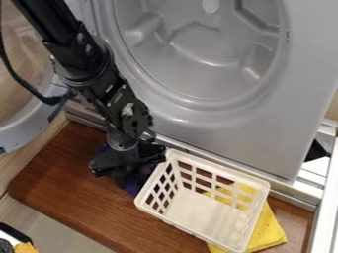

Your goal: Take the purple cloth out of the washing machine

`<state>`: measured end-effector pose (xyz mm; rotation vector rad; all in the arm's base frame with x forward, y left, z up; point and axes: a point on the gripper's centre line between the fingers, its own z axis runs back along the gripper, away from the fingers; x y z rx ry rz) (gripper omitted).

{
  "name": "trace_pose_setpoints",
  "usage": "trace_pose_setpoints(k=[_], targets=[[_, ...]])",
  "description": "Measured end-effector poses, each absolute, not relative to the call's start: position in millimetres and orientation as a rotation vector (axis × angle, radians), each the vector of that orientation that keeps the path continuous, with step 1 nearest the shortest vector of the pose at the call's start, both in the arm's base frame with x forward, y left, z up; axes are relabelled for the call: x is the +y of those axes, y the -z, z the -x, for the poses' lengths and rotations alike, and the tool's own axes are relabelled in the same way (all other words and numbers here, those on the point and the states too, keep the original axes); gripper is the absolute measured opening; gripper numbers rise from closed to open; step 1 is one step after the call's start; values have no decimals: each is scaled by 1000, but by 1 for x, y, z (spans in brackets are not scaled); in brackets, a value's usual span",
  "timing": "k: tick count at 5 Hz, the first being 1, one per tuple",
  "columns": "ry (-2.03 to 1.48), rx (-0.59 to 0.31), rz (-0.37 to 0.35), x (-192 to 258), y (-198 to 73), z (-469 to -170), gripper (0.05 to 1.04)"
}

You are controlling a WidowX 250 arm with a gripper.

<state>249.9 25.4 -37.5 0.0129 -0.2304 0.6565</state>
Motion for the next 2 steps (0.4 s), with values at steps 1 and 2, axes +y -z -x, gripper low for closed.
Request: trace_pose_setpoints(k=[1,2], targets=[[-669,-233,-10,25,37,-251,900],[-669,-226,-19,26,38,-249,1011]])
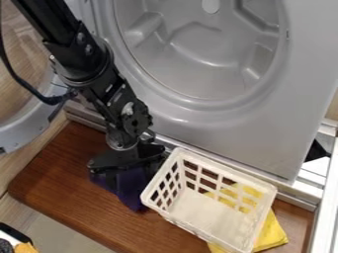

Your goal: Take the purple cloth out of the washing machine

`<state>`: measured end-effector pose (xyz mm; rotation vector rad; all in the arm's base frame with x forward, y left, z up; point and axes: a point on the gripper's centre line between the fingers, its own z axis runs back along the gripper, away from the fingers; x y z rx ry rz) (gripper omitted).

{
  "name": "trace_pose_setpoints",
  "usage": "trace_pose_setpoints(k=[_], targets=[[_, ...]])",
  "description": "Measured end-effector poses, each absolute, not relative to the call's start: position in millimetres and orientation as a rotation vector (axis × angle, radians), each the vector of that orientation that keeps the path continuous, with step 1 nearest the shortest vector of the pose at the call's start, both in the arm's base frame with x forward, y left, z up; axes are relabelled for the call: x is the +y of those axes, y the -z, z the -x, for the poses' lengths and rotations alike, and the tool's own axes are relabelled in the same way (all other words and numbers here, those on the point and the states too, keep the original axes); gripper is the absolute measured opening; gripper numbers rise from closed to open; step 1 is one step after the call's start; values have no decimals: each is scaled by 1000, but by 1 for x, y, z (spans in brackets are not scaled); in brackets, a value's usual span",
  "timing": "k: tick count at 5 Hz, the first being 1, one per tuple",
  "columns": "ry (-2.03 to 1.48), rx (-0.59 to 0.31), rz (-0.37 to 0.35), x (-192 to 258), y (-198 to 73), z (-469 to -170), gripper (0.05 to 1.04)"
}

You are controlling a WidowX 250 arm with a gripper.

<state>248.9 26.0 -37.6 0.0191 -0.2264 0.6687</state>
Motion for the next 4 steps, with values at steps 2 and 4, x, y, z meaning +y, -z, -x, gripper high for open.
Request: trace_pose_setpoints(k=[2,4], targets=[[-626,-207,-51,13,11,-254,1001],[-549,-204,-113,-3,-35,-251,1001]])
